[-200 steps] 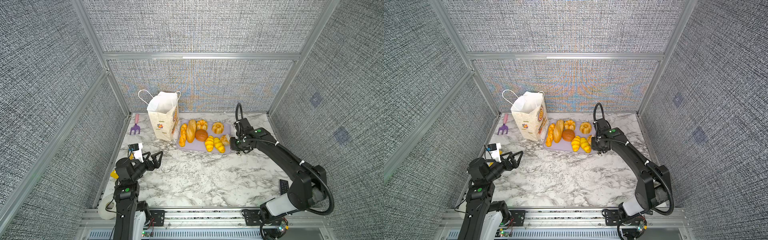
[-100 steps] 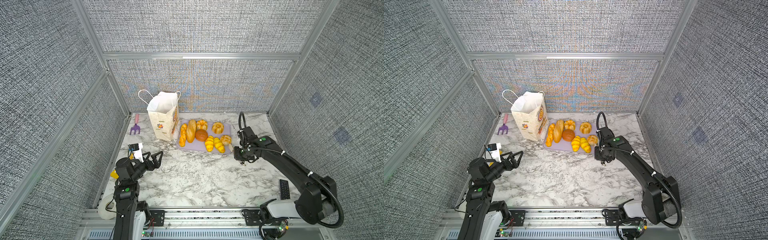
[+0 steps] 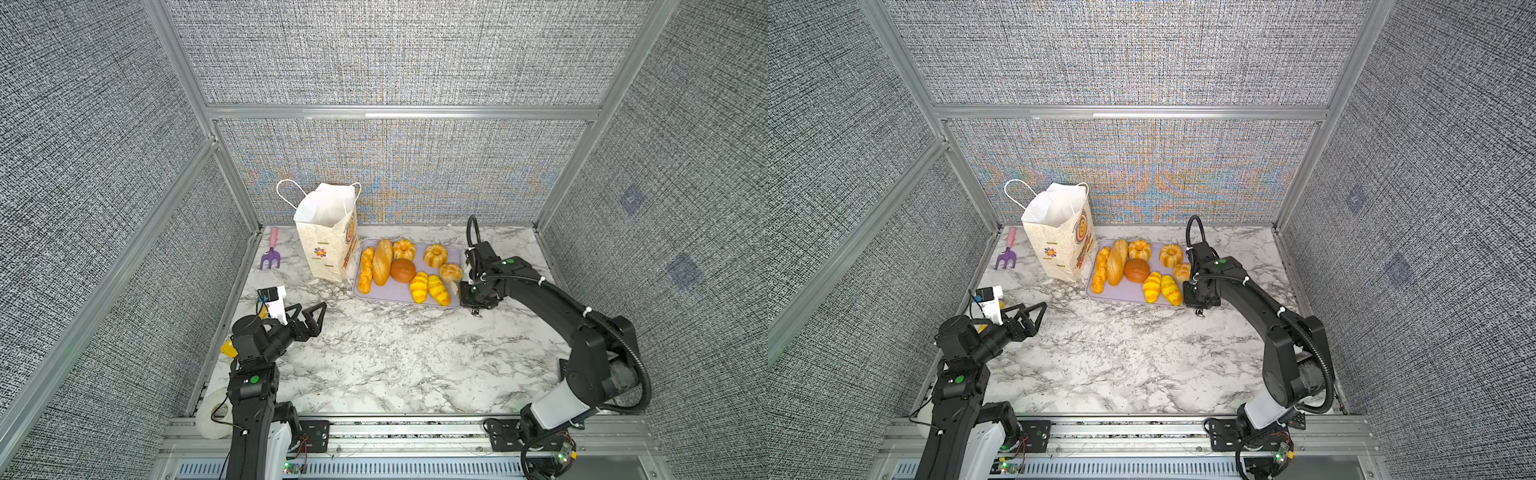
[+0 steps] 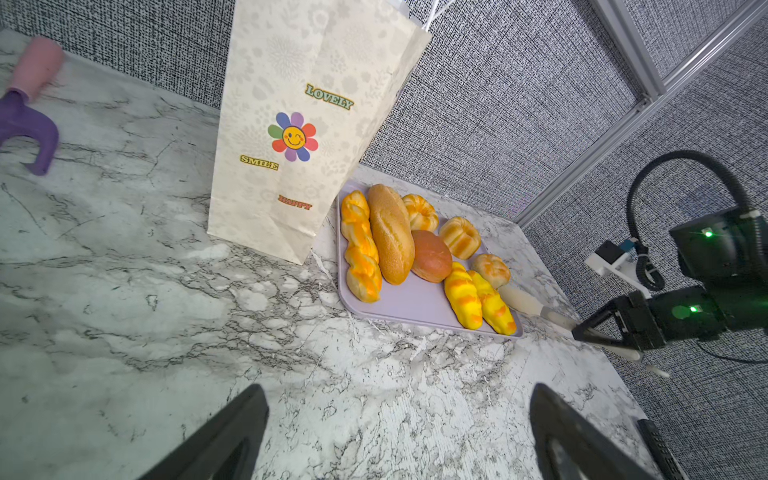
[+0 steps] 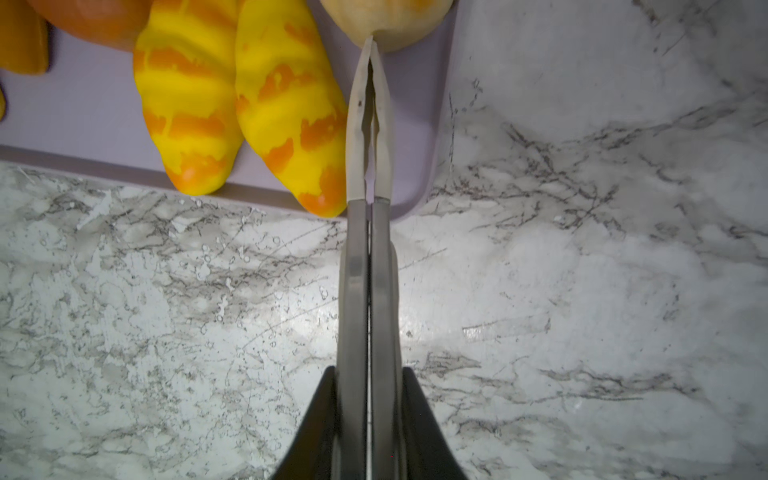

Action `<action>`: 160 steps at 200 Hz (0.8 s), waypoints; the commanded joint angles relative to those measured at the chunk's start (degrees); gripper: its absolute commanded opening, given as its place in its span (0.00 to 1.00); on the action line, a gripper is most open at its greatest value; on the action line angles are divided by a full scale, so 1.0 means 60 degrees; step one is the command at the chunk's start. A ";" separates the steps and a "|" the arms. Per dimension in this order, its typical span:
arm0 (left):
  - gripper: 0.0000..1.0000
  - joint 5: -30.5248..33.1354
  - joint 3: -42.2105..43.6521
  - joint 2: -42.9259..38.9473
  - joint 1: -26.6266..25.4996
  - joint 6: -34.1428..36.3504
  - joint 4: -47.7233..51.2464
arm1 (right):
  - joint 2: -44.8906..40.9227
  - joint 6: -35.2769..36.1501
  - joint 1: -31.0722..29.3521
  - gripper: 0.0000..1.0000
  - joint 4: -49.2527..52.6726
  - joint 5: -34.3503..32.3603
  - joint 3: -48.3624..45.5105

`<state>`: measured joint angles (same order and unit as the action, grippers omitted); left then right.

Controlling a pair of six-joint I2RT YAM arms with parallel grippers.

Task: Take the fake bread out of the paper bag

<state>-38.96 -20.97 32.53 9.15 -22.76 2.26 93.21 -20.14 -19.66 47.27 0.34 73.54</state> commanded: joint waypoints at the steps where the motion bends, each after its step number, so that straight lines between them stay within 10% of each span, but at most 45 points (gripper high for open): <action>1: 0.99 0.0019 0.0024 0.0010 0.0014 0.0011 -0.0216 | 0.0405 0.0304 0.0163 0.02 -0.0145 -0.0075 0.0362; 160: 0.99 0.0134 0.0023 -0.0008 -0.0016 0.0029 -0.0172 | -0.1421 0.1099 0.1780 0.10 -0.1445 -0.0507 -0.1048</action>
<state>-38.52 -20.97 32.82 9.10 -22.74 2.26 85.47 -16.03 -11.94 46.06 -1.74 69.52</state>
